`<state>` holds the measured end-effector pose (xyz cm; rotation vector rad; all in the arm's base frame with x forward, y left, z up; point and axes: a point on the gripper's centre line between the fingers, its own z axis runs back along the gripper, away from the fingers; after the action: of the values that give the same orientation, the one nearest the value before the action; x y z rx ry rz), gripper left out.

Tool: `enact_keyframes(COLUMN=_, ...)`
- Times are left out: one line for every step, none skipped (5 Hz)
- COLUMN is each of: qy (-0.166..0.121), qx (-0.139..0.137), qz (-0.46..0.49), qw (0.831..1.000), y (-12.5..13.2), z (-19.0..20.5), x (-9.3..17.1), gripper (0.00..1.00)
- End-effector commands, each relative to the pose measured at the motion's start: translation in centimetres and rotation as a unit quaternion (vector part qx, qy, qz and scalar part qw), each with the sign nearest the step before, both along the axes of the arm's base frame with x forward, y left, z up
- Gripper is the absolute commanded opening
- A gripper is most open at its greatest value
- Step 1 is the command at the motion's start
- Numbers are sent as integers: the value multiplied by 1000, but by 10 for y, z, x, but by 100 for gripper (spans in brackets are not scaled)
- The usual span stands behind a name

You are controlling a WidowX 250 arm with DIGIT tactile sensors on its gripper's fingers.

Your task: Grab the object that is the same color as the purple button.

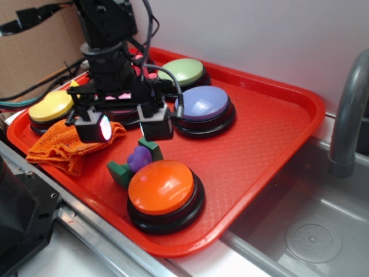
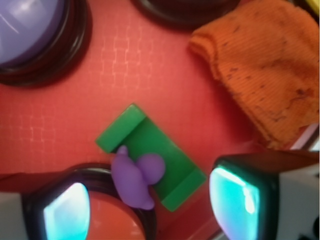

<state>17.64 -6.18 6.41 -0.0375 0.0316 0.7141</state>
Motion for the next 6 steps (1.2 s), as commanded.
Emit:
enact_keyframes(qy=3, qx=0, qz=-7, qw=1000, y=-4, z=-15, x=5, gripper=100)
enact_keyframes(qy=3, qx=4, qz=-5, qw=1000, y=-5, z=-18, x=5, gripper=100)
enact_keyframes(qy=3, qx=4, qz=-1, qw=1000, y=-4, z=-20, x=7, gripper=100)
enact_keyframes(qy=5, qx=2, qz=3, qw=1000, y=-5, z=-22, x=7, gripper=94)
enact_keyframes(qy=7, qx=-5, qz=8, qw=1000, y=-4, z=-23, x=6, gripper=0)
enact_keyframes(qy=10, qx=-9, qz=7, qw=1000, y=-6, z=-23, x=6, gripper=0)
